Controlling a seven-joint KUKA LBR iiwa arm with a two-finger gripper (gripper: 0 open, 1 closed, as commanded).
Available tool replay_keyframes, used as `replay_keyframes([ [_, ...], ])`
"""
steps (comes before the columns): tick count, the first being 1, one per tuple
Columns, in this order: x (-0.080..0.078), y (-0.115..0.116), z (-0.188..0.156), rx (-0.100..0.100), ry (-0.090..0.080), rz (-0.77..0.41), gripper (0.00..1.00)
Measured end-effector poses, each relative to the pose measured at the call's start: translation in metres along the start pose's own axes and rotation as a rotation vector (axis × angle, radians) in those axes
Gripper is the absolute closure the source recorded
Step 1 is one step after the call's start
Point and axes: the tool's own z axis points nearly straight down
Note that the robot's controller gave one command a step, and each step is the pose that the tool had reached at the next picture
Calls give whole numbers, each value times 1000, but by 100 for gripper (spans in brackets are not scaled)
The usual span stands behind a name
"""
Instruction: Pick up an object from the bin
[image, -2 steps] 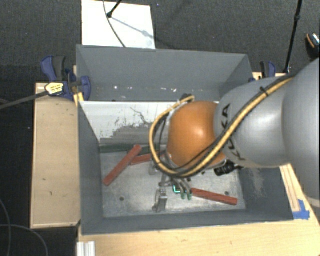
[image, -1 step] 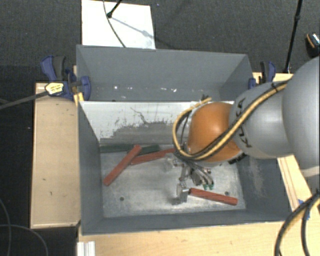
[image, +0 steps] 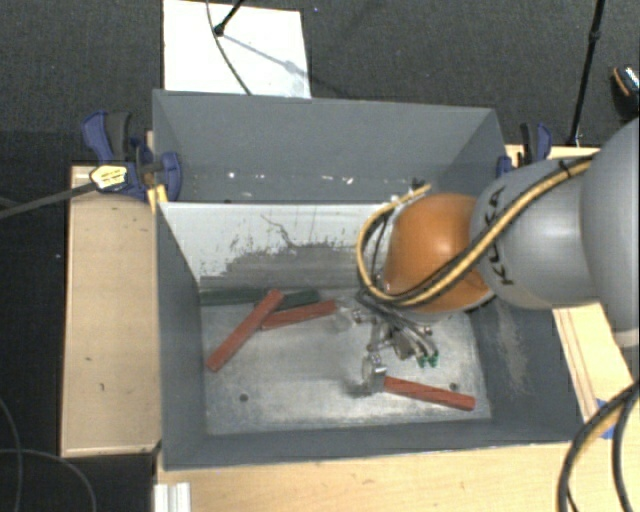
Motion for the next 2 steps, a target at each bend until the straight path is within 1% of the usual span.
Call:
replay_keyframes([
  [1,43,-81,-5,3,7,110,0],
  [2,41,-76,-5,-1,6,109,100],
])
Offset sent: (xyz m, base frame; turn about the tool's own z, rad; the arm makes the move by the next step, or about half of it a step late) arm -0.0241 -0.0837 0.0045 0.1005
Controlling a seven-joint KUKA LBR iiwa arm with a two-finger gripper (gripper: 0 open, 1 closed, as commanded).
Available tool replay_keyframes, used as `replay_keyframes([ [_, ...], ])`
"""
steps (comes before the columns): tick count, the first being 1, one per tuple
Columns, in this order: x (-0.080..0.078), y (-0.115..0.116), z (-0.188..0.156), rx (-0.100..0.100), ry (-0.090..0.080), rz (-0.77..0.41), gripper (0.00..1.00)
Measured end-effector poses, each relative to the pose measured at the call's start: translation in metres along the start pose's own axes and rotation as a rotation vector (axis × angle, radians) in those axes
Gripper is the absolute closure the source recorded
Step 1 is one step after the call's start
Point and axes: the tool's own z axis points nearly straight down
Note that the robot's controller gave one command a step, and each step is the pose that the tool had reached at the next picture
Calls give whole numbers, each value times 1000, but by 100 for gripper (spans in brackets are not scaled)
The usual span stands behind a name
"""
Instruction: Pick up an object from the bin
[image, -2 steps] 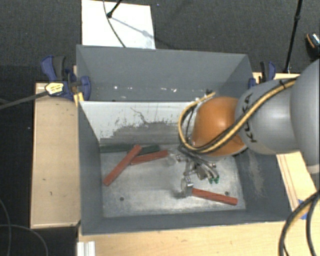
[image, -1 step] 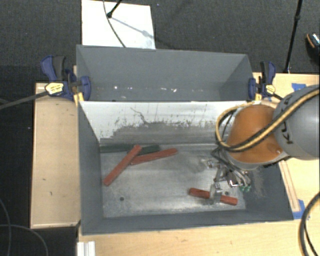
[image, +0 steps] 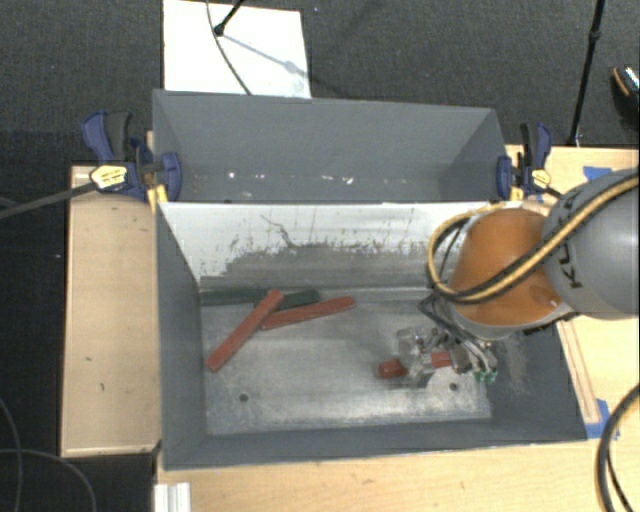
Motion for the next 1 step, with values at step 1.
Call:
replay_keyframes([
  [1,-2,-15,-133,4,-11,-64,100],
])
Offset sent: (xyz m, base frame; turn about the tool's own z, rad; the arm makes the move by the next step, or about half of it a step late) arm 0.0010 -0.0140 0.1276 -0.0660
